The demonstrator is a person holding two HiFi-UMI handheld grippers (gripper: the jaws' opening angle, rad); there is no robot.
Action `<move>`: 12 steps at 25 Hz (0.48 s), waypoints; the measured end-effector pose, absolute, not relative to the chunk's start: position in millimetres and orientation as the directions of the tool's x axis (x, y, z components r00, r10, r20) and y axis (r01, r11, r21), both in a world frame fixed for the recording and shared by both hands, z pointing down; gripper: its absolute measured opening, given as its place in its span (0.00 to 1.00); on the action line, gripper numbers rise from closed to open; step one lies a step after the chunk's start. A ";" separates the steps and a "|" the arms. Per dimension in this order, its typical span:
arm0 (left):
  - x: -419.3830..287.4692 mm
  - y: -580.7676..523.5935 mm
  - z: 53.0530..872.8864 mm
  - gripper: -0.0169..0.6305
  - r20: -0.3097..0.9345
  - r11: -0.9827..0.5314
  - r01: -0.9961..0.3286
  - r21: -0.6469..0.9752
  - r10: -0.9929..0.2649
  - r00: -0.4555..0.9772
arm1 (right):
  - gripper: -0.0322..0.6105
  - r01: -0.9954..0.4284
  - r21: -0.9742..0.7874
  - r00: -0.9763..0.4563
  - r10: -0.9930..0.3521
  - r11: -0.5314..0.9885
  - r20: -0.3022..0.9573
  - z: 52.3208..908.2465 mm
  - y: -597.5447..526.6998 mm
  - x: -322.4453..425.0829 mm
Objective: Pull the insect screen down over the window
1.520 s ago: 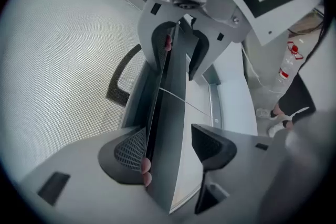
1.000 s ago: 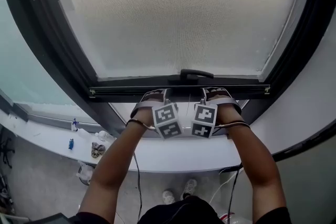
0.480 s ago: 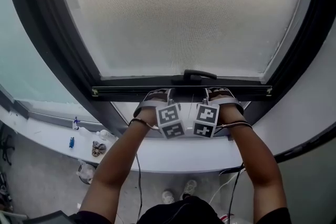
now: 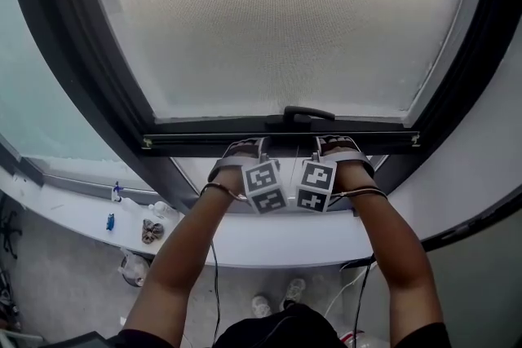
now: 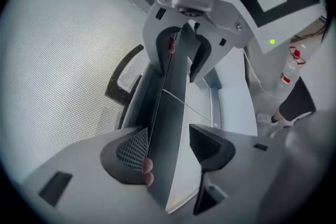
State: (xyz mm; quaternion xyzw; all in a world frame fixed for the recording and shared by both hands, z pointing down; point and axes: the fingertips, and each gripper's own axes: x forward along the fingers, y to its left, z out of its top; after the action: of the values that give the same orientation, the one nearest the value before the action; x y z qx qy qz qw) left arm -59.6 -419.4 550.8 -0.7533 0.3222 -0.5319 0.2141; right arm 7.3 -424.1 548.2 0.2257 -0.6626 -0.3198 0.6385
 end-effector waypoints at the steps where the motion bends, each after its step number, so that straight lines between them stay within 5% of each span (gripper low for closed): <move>1: -59.3 -419.7 551.2 0.41 0.665 -0.699 -0.251 -0.670 -0.715 0.217 | 0.39 0.106 0.715 -0.084 -0.710 0.691 0.699 548.0 -424.6 7.5; 12: -61.2 -423.7 553.9 0.41 0.656 -0.675 -0.194 -0.712 -0.738 0.158 | 0.39 0.091 0.744 -0.094 -0.738 0.662 0.668 547.9 -428.8 7.3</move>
State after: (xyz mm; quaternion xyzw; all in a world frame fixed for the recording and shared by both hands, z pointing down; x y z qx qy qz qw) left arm -61.2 -423.7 553.9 -0.7218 0.3228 -0.5627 0.2414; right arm 7.3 -428.8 547.9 0.2444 -0.6616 -0.3308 0.6270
